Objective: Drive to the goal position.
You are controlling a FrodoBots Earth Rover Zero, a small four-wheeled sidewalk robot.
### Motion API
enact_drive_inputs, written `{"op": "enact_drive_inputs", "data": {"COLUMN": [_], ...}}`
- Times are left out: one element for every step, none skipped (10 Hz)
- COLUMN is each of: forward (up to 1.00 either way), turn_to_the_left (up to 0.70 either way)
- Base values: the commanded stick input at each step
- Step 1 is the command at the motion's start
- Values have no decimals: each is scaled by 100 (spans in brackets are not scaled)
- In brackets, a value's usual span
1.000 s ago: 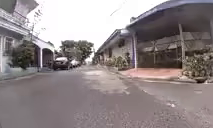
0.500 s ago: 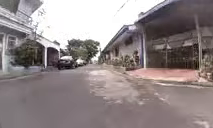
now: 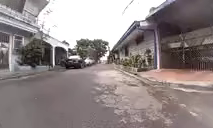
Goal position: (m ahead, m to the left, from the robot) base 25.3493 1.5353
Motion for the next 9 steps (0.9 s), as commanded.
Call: {"op": "enact_drive_inputs", "data": {"forward": [100,100,100,100,100,100,100,100,100], "turn_to_the_left": [0,0,0,0,0,0,0,0,0]}}
